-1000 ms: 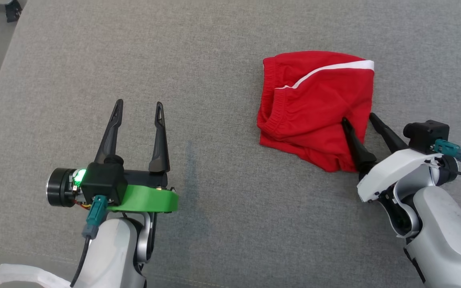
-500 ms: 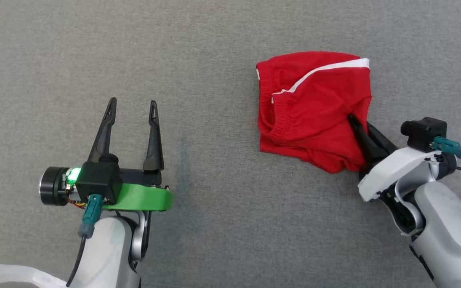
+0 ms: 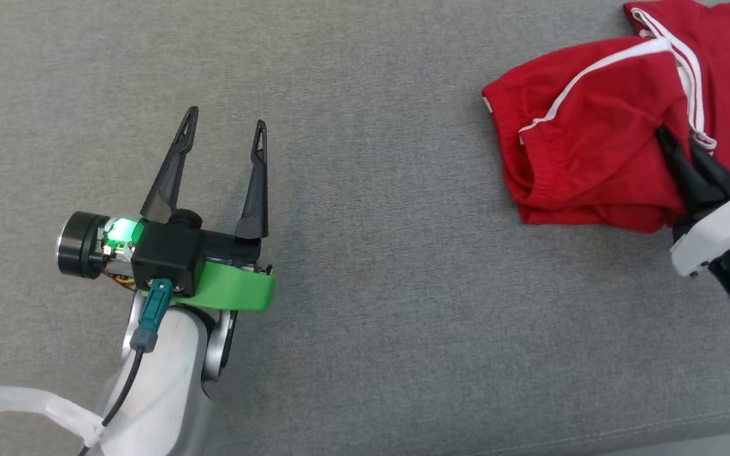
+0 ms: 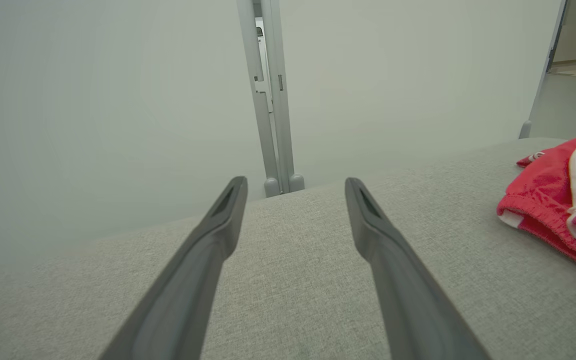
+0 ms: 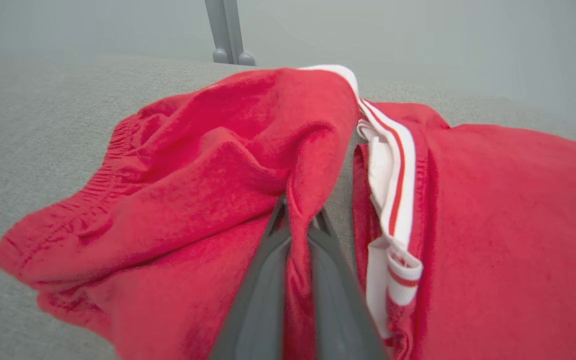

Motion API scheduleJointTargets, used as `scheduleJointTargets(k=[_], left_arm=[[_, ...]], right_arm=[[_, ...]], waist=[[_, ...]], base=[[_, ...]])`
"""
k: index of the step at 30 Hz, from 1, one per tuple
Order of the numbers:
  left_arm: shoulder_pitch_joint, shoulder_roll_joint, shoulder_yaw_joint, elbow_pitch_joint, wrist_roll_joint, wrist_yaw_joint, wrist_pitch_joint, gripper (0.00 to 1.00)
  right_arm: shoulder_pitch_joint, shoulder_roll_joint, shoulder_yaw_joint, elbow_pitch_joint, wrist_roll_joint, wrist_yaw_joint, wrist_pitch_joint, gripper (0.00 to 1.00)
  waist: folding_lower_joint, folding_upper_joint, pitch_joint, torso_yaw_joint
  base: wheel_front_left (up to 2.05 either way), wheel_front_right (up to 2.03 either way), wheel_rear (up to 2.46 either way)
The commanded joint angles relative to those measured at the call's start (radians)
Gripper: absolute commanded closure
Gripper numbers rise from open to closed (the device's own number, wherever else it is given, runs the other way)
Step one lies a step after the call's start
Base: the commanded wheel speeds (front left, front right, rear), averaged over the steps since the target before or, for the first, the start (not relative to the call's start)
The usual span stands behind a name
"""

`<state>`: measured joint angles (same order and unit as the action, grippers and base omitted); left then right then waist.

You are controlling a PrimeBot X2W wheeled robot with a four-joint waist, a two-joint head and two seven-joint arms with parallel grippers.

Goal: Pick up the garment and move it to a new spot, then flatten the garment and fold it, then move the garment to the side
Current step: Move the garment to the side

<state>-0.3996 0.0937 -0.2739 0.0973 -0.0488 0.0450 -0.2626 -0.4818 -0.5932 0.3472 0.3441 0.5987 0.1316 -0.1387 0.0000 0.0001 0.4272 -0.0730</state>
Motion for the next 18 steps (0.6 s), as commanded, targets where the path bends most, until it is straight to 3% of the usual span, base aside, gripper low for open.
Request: scheduleJointTargets(k=[1,5,12,18], left_arm=[[-0.027,0.014,-0.003,0.001,0.012,-0.005,-0.002,0.00],[-0.060,0.019,-0.022,0.003,0.028,-0.014,0.004,0.00],[-0.108,0.025,-0.048,-0.017,0.043,-0.022,0.013,0.00],[-0.125,0.025,-0.060,-0.021,0.045,-0.018,0.013,0.00]], right_arm=[[-0.040,-0.030,0.012,-0.011,0.009,-0.002,-0.004,1.00],[-0.127,-0.123,0.042,-0.009,0.035,-0.002,0.006,1.00],[-0.210,-0.287,-0.009,0.073,0.162,-0.002,0.024,1.00],[-0.230,-0.316,-0.029,0.192,0.244,-0.002,0.000,1.00]], waist=[[0.0000,-0.0001,0.069,-0.087],[0.0000,-0.0001,0.110,-0.097],[0.0000,-0.0001,0.191,-0.069],[0.0000,-0.0001,0.223,-0.048]], base=[[0.00,0.00,0.00],[0.00,0.00,0.00],[0.00,0.00,0.00],[0.00,0.00,0.00]])
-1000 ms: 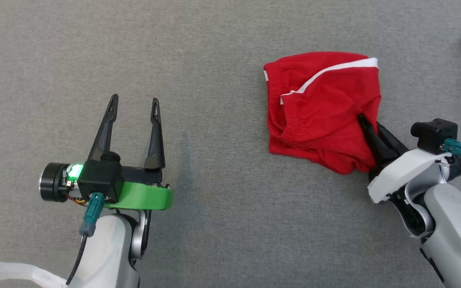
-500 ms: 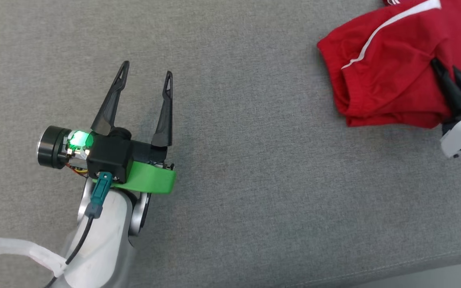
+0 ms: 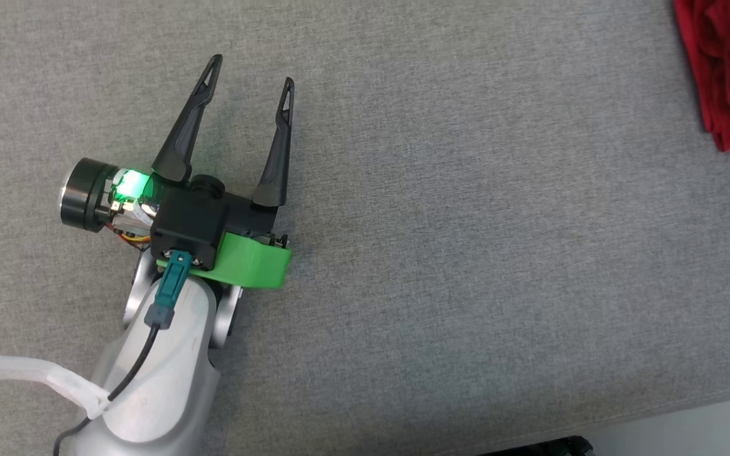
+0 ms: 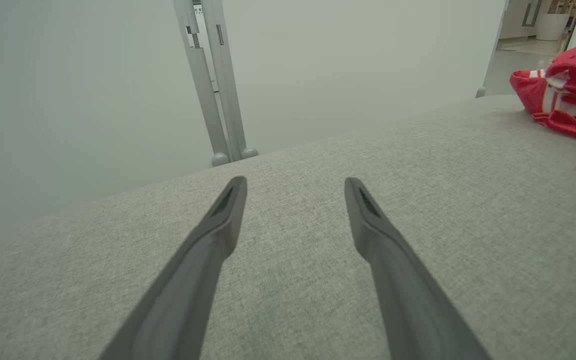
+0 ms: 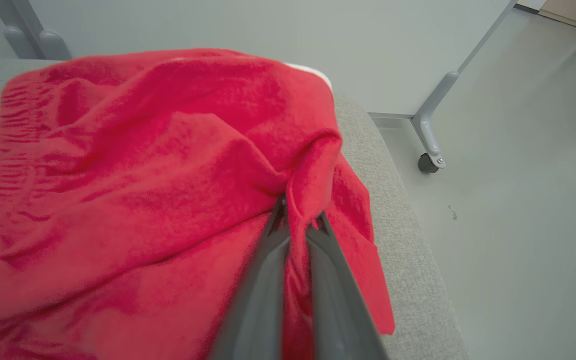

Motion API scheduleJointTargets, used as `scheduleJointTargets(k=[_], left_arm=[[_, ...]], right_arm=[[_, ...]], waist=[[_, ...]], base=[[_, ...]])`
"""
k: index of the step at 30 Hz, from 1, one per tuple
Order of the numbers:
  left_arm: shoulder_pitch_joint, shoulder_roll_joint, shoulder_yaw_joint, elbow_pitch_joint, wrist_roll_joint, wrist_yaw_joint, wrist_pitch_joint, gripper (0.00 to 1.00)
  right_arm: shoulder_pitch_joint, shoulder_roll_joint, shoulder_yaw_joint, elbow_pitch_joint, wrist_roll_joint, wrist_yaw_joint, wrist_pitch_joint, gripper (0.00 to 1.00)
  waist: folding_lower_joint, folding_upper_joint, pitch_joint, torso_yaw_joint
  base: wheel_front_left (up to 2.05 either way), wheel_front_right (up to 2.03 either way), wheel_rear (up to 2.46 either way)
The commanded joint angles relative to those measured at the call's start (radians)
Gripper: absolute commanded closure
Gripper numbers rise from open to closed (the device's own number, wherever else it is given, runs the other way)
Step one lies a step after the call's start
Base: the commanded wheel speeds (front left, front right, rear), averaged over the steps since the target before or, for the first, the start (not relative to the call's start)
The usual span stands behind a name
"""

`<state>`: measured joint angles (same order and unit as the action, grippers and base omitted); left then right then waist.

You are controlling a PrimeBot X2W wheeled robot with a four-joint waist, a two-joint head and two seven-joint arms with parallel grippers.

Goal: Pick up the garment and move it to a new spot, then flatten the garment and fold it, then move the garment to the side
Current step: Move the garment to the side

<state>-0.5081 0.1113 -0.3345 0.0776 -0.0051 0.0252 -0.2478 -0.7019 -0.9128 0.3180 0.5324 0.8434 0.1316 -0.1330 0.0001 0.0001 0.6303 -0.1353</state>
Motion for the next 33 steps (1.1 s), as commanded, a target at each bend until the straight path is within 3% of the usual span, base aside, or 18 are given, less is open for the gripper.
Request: scheduleJointTargets(k=[1,2,3,4,11,14,21,27,33], left_arm=[[-0.017,0.008,0.000,-0.001,0.000,0.003,-0.002,0.00],[-0.018,0.009,-0.001,0.000,0.000,0.004,-0.003,0.00],[-0.019,0.009,-0.002,0.001,-0.001,0.005,-0.003,0.00],[-0.018,0.009,-0.003,0.003,-0.001,0.007,-0.004,0.00],[0.003,0.015,0.002,0.019,-0.016,0.016,-0.008,0.00],[0.029,0.017,0.009,0.026,-0.027,0.024,-0.009,0.00],[0.101,0.015,0.027,0.043,-0.058,0.048,-0.015,0.00],[0.162,0.019,0.039,0.061,-0.087,0.057,-0.017,0.00],[0.231,0.027,0.066,0.078,-0.112,0.078,-0.017,0.00]], right_arm=[[-0.012,0.007,0.003,0.021,0.004,-0.002,-0.017,1.00],[-0.018,0.017,0.007,0.039,0.010,-0.002,-0.029,1.00],[-0.023,0.022,0.007,0.056,0.007,-0.002,-0.041,0.68],[-0.028,0.030,0.009,0.079,-0.001,-0.002,-0.054,0.00],[-0.052,0.119,-0.090,0.172,-0.131,-0.002,-0.132,0.00],[0.003,0.177,-0.213,0.098,-0.226,-0.002,-0.131,0.00],[0.245,0.394,-0.420,-0.205,-0.406,-0.002,-0.131,0.00],[0.440,0.554,-0.439,-0.412,-0.484,-0.002,-0.132,0.00],[0.561,0.664,-0.397,-0.527,-0.531,-0.002,-0.121,0.00]], waist=[[-0.0001,-0.0001,0.021,0.016],[-0.0001,-0.0001,0.023,0.017],[-0.0001,-0.0001,0.023,0.018],[-0.0001,-0.0001,0.023,0.018],[-0.0001,-0.0001,-0.019,0.009],[-0.0001,-0.0001,-0.059,0.003],[-0.0001,-0.0001,-0.173,0.009],[-0.0001,-0.0001,-0.256,0.035],[-0.0001,-0.0001,-0.330,0.078]], base=[[0.00,0.00,0.00],[0.00,0.00,0.00],[0.00,0.00,0.00],[0.00,0.00,0.00],[0.00,0.00,0.00],[0.00,0.00,0.00],[0.00,0.00,0.00],[0.00,0.00,0.00],[0.00,0.00,0.00]])
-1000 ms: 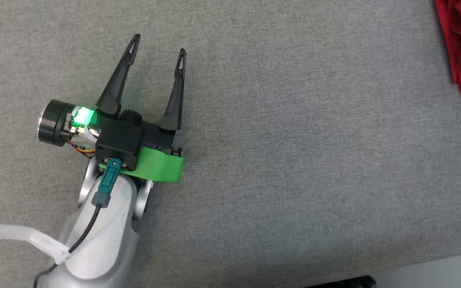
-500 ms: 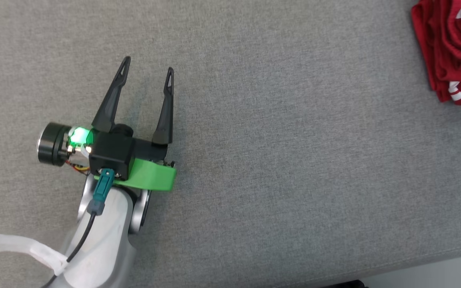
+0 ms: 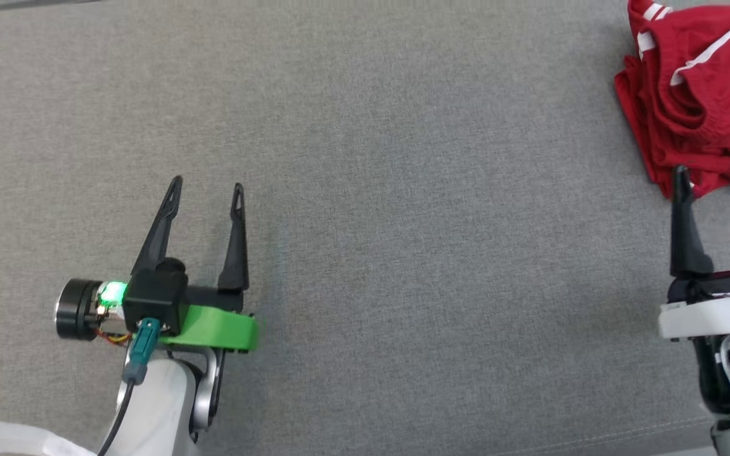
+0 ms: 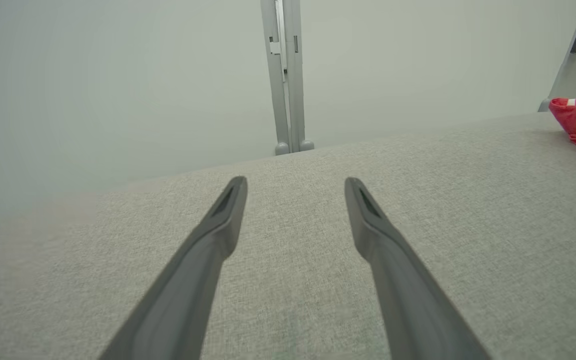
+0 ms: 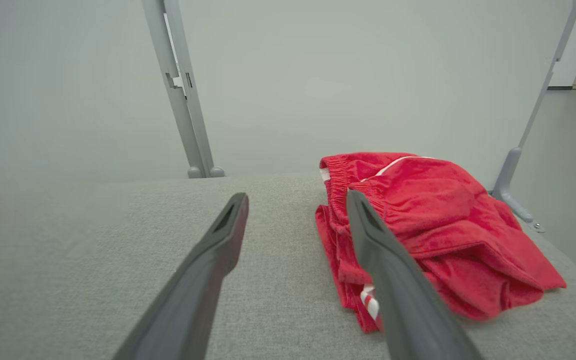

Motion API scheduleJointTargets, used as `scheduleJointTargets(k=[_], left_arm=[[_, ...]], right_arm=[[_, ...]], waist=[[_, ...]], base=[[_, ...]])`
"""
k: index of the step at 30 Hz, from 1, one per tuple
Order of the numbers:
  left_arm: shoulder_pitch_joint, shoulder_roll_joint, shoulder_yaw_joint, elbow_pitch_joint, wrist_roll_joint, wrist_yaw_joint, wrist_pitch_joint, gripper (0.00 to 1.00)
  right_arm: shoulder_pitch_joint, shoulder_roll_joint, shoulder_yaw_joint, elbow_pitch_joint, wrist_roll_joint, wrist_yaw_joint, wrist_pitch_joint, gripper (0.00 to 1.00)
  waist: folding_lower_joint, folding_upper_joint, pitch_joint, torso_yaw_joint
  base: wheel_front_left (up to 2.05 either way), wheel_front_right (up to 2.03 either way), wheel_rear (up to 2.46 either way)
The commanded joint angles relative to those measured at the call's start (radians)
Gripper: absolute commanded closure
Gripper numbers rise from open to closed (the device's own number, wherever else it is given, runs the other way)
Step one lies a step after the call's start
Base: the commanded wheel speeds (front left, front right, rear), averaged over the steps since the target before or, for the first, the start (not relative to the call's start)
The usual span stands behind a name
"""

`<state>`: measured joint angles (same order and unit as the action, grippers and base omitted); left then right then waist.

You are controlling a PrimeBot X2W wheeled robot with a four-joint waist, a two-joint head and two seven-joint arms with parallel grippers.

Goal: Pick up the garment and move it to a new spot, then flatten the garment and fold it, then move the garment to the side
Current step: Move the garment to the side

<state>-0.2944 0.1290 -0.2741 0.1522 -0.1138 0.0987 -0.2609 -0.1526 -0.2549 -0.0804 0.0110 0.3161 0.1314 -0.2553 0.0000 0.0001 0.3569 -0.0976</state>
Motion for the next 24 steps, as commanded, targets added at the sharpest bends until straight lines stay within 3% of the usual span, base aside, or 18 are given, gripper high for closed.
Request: scheduleJointTargets(k=[1,6,13,24], left_arm=[[0.030,0.012,0.014,0.003,-0.008,0.011,-0.004,0.00],[0.111,0.030,0.054,-0.001,-0.036,0.036,-0.004,0.00],[0.207,0.031,0.067,-0.008,-0.060,0.049,-0.002,0.00],[0.304,0.056,0.065,-0.002,-0.095,0.035,0.008,0.00]], right_arm=[[0.026,0.019,0.007,-0.017,-0.014,-0.002,0.011,0.00],[0.084,0.082,0.046,-0.070,-0.037,-0.002,0.047,0.00],[0.175,0.123,0.055,-0.097,-0.064,-0.002,0.086,0.00],[0.294,0.155,0.051,-0.148,-0.104,-0.002,0.136,0.00]], waist=[[0.0000,-0.0001,-0.067,0.045],[0.0000,-0.0001,-0.132,0.061],[0.0000,-0.0001,-0.225,0.081],[0.0000,-0.0001,-0.316,0.081]], base=[[0.00,0.00,0.00],[0.00,0.00,0.00],[0.00,0.00,0.00],[0.00,0.00,0.00]])
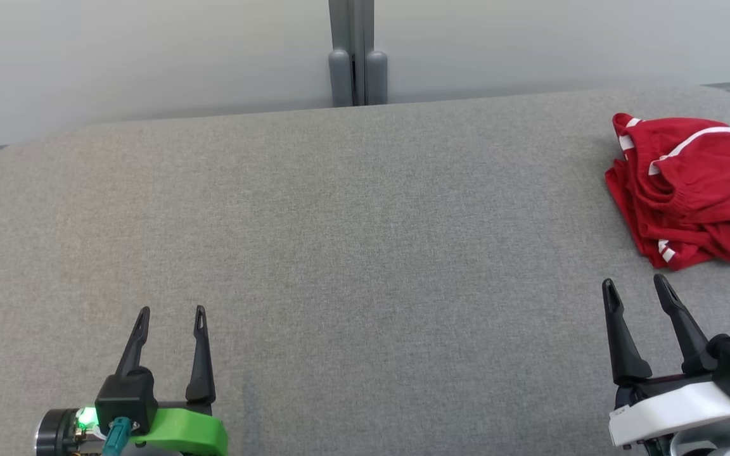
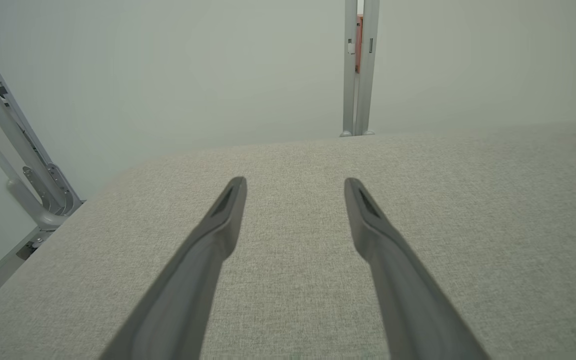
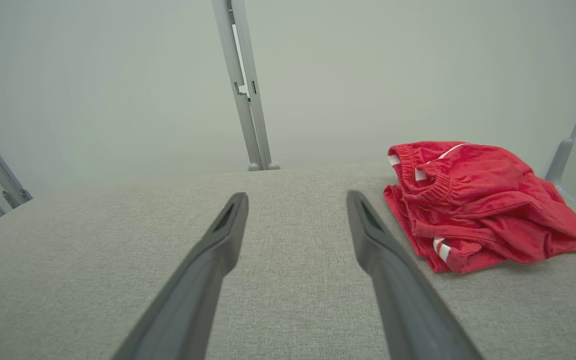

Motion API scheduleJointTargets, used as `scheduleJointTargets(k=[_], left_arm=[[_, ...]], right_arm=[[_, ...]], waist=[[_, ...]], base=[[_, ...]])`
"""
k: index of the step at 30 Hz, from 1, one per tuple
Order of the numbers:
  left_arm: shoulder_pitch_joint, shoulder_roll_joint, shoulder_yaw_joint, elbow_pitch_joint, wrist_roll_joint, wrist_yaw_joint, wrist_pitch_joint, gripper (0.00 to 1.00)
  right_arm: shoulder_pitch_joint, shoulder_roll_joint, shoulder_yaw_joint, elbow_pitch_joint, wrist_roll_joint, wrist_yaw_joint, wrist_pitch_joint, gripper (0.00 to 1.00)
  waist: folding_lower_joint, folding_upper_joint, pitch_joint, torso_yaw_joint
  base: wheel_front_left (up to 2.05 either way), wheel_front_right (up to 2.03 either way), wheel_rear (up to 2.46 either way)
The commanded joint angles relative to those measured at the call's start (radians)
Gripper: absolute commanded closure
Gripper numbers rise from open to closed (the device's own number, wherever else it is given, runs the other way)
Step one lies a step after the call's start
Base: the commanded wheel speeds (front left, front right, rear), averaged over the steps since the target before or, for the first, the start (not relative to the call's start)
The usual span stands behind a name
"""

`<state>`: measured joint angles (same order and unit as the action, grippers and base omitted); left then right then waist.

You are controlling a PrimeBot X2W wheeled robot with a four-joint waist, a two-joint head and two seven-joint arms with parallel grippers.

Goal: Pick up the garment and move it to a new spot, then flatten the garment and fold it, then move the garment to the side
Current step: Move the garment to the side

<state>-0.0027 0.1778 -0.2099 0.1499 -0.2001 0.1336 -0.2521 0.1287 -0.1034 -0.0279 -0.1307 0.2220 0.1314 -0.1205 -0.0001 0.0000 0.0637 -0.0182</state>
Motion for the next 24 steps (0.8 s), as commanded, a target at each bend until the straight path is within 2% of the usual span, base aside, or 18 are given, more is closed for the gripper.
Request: scheduleJointTargets(k=[1,24], left_arm=[[0.019,0.008,0.000,0.003,-0.012,-0.001,-0.001,0.00],[0.020,0.013,-0.014,0.064,-0.031,-0.021,-0.011,0.00]], right_arm=[[0.021,0.005,-0.002,-0.010,-0.012,-0.002,0.008,0.00],[0.077,0.020,0.000,-0.054,-0.020,-0.002,0.037,0.00]], waist=[[0.0001,0.0000,-0.028,0.000],[0.0001,0.0000,-0.068,-0.001]], base=[[0.00,0.00,0.00],[0.00,0.00,0.00]])
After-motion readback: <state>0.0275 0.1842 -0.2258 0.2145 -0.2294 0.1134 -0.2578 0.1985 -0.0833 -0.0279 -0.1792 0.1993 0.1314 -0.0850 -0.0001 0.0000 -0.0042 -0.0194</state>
